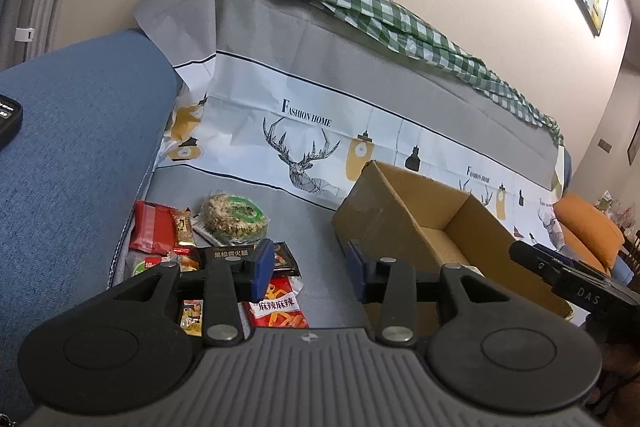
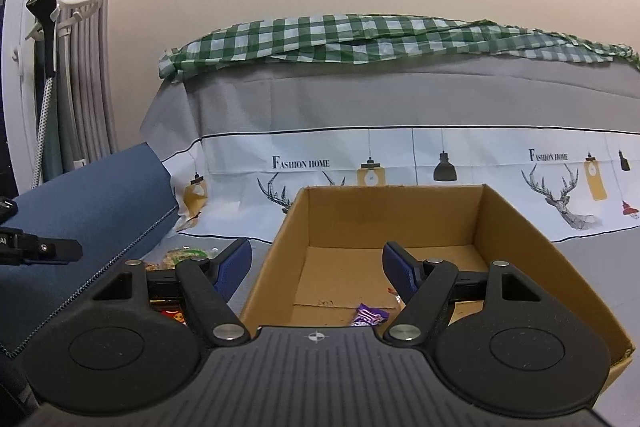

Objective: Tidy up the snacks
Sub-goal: 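Move both tools back toward the snack pile, then grasp the yellow-wrapped bar with left tool while right tool grasps the red spicy strip pack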

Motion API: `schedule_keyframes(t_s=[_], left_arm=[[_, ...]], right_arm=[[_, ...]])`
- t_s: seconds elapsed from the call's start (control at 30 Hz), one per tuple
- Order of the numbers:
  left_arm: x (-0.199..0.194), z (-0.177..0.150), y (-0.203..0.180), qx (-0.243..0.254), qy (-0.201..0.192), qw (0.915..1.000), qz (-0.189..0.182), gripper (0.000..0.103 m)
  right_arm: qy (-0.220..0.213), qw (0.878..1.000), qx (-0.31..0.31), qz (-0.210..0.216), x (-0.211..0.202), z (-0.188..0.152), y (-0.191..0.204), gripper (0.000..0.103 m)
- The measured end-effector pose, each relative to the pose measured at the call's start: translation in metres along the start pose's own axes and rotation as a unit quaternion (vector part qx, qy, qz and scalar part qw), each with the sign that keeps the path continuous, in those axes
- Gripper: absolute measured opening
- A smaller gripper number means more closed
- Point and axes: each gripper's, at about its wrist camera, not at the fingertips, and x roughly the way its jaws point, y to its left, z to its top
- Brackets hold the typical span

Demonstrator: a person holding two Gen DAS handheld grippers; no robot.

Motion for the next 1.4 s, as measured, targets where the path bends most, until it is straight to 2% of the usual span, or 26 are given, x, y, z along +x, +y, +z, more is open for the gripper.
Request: schedule_keyframes(t_s=[0.13, 0.2, 0.27, 0.33, 0.53, 0.7, 0.9, 1.03, 1.13, 1.23, 1.4], left_arm=[[0.003, 0.0, -0.001, 0.001, 0.005, 1.0, -0.001, 0.044], [0.005, 0.0, -0.002, 0.003, 0.008, 1.0, -0.002, 0.044], [0.006, 0.0, -0.004, 0.006, 0.01, 0.9999, -0.002, 0.044], [0.007, 0.0, -0.005, 0.008, 0.009, 0.9999, 0.0, 0.044], [0.012, 0.0, -0.005, 0.006, 0.013, 0.9998, 0.013, 0.042], [0.019, 0.001, -0.002, 0.001, 0.024, 0.9993, 0.028, 0.032], [0.02, 0.004, 0.009, -0.028, 0.015, 0.9984, 0.047, 0.027], [0.018, 0.005, 0.018, -0.049, 0.0, 0.9949, 0.089, 0.027], [0.019, 0.008, 0.021, -0.052, -0.002, 0.9912, 0.121, 0.027], [0.026, 0.009, 0.024, -0.055, 0.008, 0.9866, 0.153, 0.027], [0.045, 0.008, 0.028, -0.046, 0.048, 0.9813, 0.18, 0.03]], right_arm=[[-0.023, 0.999, -0.029, 0.015, -0.005, -0.001, 0.012, 0.071], [-0.034, 0.998, -0.042, 0.032, -0.008, -0.001, 0.018, 0.054], [-0.045, 0.996, -0.056, 0.048, -0.011, 0.0, 0.023, 0.043], [-0.051, 0.994, -0.069, 0.07, -0.012, 0.0, 0.029, 0.038], [-0.045, 0.986, -0.106, 0.123, -0.01, -0.005, 0.054, 0.038], [-0.019, 0.977, -0.119, 0.176, -0.005, -0.011, 0.073, 0.038], [0.013, 0.963, -0.148, 0.224, 0.005, -0.021, 0.1, 0.039], [0.053, 0.959, -0.151, 0.234, 0.024, -0.03, 0.115, 0.041], [0.084, 0.957, -0.142, 0.237, 0.04, -0.036, 0.119, 0.047], [0.112, 0.958, -0.133, 0.227, 0.058, -0.042, 0.122, 0.054], [0.149, 0.959, -0.121, 0.208, 0.084, -0.053, 0.125, 0.061]])
